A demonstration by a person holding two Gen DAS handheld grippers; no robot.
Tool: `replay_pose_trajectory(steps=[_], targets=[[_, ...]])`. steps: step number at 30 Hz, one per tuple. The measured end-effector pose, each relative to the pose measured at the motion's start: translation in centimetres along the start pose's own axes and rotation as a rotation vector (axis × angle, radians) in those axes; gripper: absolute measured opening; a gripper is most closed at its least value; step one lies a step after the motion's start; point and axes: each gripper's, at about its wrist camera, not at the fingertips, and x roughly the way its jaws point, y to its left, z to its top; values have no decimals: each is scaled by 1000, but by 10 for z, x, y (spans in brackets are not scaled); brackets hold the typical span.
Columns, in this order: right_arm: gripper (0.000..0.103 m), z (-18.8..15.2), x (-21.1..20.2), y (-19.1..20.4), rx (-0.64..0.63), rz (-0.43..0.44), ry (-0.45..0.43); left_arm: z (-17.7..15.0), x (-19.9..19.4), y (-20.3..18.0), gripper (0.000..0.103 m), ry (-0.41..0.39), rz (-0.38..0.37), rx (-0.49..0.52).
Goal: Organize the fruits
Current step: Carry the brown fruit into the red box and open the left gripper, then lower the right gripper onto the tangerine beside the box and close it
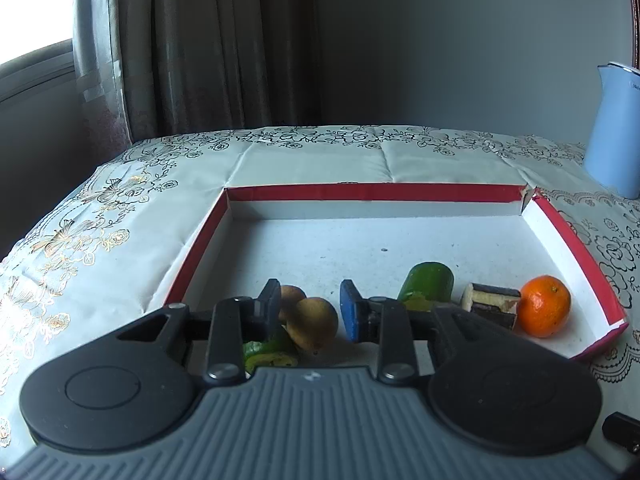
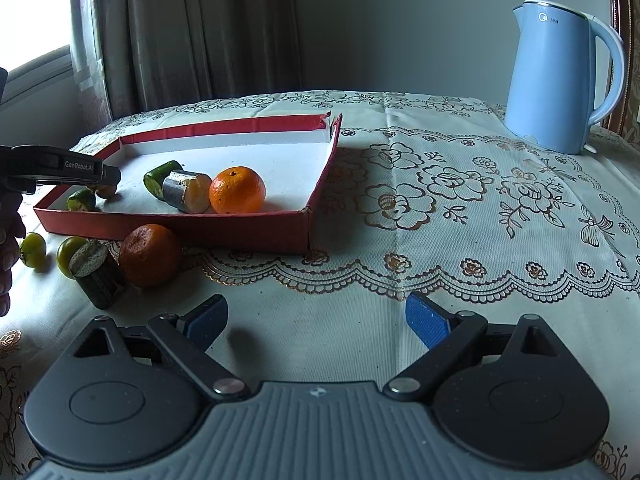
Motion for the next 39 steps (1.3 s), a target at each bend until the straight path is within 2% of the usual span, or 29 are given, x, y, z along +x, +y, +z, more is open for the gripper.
replay_pose_trajectory(steps=[2,4,6,8,12,13,17,21,25,27,34,39], targets=[[96,0,0,0,3,2,-1,0,-2,0,43,-8,6,3],[96,0,0,-1,5,4,-2,-1,-7,0,49,-18,18,8],[97,0,-1,-1,6,5,-2,-2,-16,3,64,-36,25,11],[97,0,-1,-1,6,5,-2,-6,-33,10,89,-77,39,0],[97,0,-1,0,4,4,-2,-15,-61,31,96,-131,52,-45],[97,0,-1,-1,2,2,-1,-20,-69,40,101,-141,51,-61],[97,0,-1,-1,4,5,-2,-42,-89,81,103,-152,106,-167],[97,0,-3,-3,11,13,-9,-61,-89,122,103,-132,188,-286],[97,-1,-12,3,-22,62,-76,-76,-80,147,103,-118,241,-378],[97,0,-15,11,-63,74,-102,-78,-73,155,103,-68,222,-412],[96,9,-8,45,-157,106,-123,-81,-75,160,103,-71,214,-430],[96,16,4,65,-218,103,-97,-82,-70,163,103,-56,201,-454]])
